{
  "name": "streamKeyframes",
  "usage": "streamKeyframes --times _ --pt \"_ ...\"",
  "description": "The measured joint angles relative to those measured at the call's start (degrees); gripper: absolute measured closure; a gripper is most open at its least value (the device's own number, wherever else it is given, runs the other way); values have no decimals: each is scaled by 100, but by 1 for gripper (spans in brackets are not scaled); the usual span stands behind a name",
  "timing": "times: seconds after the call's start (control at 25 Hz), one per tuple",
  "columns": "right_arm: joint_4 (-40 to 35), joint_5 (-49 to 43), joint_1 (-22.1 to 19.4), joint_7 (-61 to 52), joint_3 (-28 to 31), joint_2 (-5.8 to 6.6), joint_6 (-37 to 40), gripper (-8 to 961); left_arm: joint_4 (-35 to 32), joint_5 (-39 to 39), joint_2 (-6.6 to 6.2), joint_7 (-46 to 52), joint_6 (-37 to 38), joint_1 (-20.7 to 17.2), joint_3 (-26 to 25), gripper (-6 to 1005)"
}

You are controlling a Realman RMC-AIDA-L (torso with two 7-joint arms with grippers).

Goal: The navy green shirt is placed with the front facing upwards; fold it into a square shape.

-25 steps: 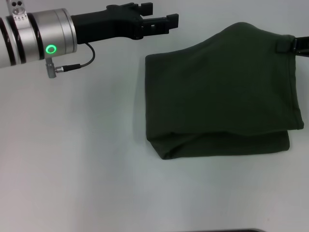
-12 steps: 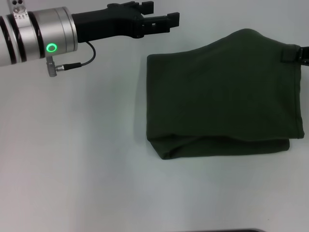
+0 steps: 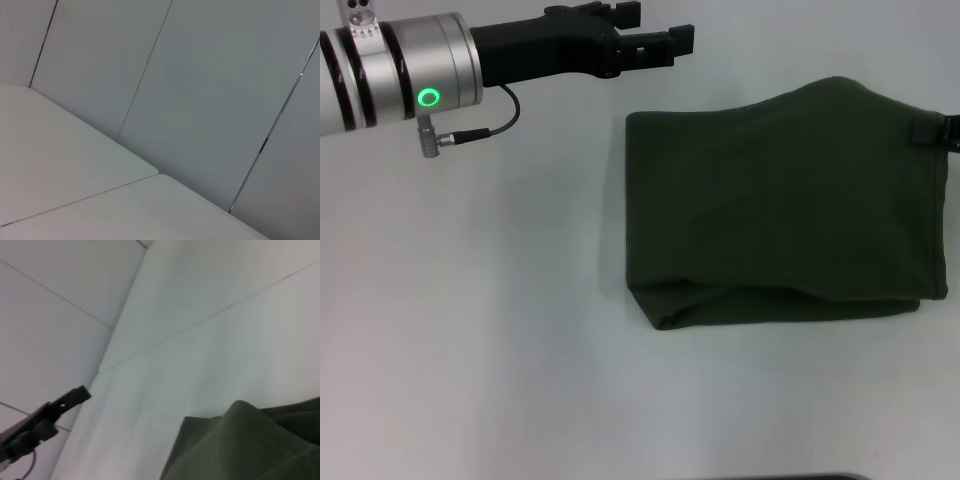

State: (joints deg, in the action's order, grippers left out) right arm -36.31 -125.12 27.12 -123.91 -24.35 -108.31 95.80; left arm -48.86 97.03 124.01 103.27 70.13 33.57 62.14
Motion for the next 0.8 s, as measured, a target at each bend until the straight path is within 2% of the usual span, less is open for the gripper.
streamKeyframes --times 0.4,0.64,0.8 --pt "92 -745 83 20 -67 -345 -900 882 69 0 0 0 -13 28 1 80" --pt "117 -753 34 -37 107 -350 -1124 868 71 3 0 -13 -27 34 0 81" --pt "57 -403 -122 111 437 -283 -1181 859 71 6 -5 -15 -33 35 0 81"
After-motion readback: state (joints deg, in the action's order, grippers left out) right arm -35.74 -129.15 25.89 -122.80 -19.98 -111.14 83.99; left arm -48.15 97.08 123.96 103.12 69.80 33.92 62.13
